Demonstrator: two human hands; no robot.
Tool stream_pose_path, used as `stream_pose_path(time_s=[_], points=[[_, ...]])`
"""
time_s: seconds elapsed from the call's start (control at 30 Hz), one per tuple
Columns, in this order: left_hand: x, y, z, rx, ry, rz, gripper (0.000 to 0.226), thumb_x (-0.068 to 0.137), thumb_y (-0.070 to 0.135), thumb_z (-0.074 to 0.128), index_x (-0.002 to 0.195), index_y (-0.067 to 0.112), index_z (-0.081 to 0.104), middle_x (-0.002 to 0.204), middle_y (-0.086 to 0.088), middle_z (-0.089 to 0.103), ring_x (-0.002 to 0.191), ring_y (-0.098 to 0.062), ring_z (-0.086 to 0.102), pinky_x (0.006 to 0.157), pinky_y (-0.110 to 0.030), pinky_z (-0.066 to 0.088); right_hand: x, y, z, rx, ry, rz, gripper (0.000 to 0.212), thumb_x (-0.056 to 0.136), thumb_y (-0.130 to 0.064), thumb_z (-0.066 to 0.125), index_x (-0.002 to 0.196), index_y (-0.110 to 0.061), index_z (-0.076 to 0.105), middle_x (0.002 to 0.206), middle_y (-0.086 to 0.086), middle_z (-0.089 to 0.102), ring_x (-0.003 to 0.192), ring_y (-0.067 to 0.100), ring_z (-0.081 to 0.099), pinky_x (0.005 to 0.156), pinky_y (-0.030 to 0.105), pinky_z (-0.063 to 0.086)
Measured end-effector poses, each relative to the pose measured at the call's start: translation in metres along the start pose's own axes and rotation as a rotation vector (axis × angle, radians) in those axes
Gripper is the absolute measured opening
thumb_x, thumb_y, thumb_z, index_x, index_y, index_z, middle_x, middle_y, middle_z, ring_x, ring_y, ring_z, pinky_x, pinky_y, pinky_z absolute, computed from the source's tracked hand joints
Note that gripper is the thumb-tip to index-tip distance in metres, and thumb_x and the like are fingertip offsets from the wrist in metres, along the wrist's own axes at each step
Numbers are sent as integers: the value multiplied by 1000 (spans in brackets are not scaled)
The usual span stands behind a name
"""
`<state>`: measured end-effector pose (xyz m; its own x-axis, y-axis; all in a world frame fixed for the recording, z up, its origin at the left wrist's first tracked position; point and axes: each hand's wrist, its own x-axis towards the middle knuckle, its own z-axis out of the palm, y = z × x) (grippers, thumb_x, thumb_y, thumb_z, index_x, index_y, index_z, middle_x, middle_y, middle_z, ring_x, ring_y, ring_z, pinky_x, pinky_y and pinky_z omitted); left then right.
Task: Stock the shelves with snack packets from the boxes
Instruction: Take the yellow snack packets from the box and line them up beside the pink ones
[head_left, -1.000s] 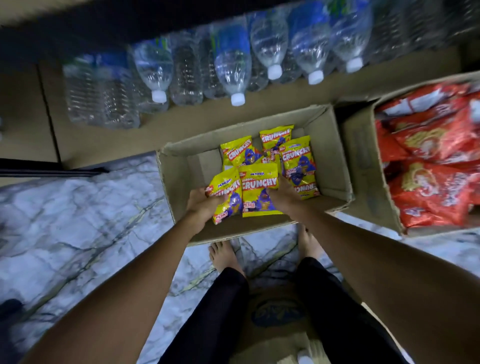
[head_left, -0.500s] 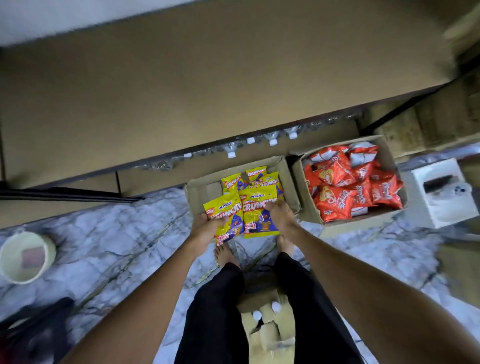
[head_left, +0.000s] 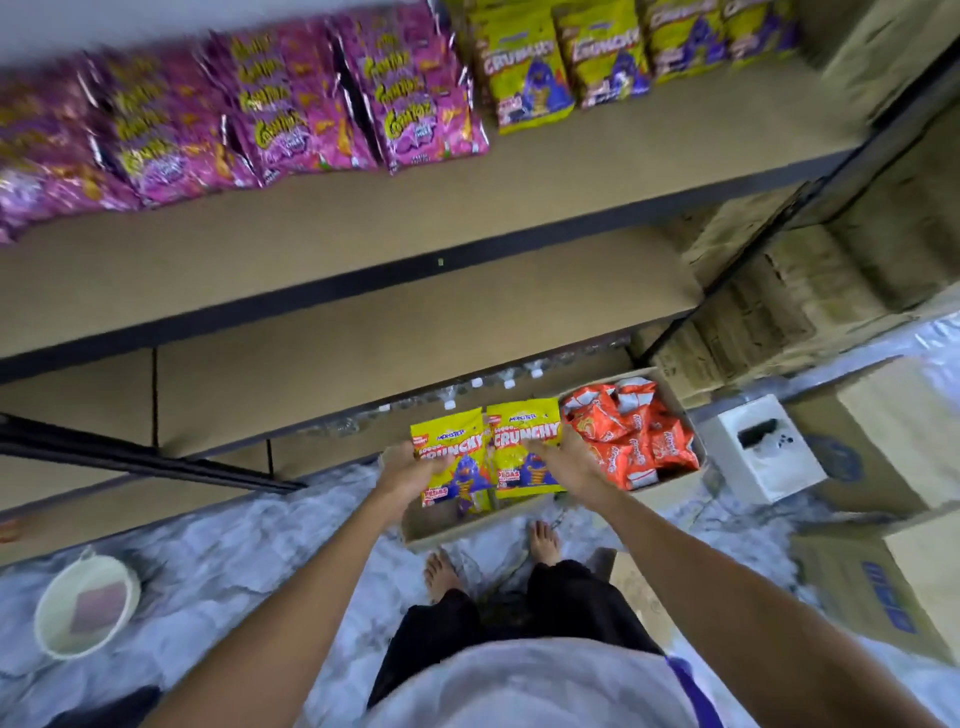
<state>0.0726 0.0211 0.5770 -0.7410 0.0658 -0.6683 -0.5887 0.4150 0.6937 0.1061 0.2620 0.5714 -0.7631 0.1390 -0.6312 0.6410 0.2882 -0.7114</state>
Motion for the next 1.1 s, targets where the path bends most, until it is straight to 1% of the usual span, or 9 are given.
stream_pose_path(time_s=[0.13,0.17,0.23,0.3,0.47,0.6,0.77,0.9,1.1], points=[[-7,39,-9,13,-16,94,13,80,15,81,89,20,73,86,3,76,83,-16,72,87,-37,57,5,-2,-30,5,44,-90,87,75,-70,72,142,-23,44,140,-7,55,130,20,52,107,44,45],[-6,49,-11,7,-13,121,15,79,15,82,92,20,74,90,2,77,87,-18,73,89,-40,57,-10,-25,-37,12,63,-114,77,78,-64,74,138,-21,48,137,-7,57,126,19,55,108,41,44],[-5,69,-16,-11,-25,147,19,80,13,81,96,18,73,93,1,77,90,-19,73,90,-43,57,-26,-50,-51,14,109,-173,36,91,-37,71,122,-24,56,117,-10,65,108,10,62,100,35,47],[-2,88,-19,-21,-37,172,23,79,14,82,99,16,71,95,-1,77,92,-19,73,92,-46,56,-29,-64,-64,5,135,-220,19,95,-30,68,111,-31,58,104,-15,67,95,-2,62,94,33,48],[-5,144,-21,-11,-57,259,24,82,14,80,103,12,69,91,2,76,84,-12,73,81,-35,58,-13,-82,-92,75,188,-330,31,89,-42,70,117,-30,63,108,-9,74,103,11,70,99,47,53],[-3,189,-12,7,-73,356,18,84,12,77,98,18,69,96,2,76,87,-12,73,82,-34,58,-20,-121,-119,161,231,-378,33,92,-32,72,117,-18,58,108,-2,74,97,10,71,92,34,56],[10,253,4,-36,-37,451,23,83,15,79,103,13,70,99,-3,76,89,-17,74,85,-39,59,1,-153,-172,249,266,-439,33,87,-24,77,112,-17,57,109,4,74,99,19,72,91,43,57],[15,301,18,-37,30,506,27,84,17,79,107,11,66,98,-1,75,83,-12,73,70,-27,56,17,-181,-211,303,264,-482,46,86,-27,78,122,-12,54,112,4,73,96,18,74,88,42,59],[36,375,42,7,75,601,27,85,23,78,108,17,66,101,4,75,88,-7,73,71,-26,56,53,-216,-274,381,234,-553,46,88,-23,75,124,-10,49,111,6,73,92,19,75,77,34,61]])
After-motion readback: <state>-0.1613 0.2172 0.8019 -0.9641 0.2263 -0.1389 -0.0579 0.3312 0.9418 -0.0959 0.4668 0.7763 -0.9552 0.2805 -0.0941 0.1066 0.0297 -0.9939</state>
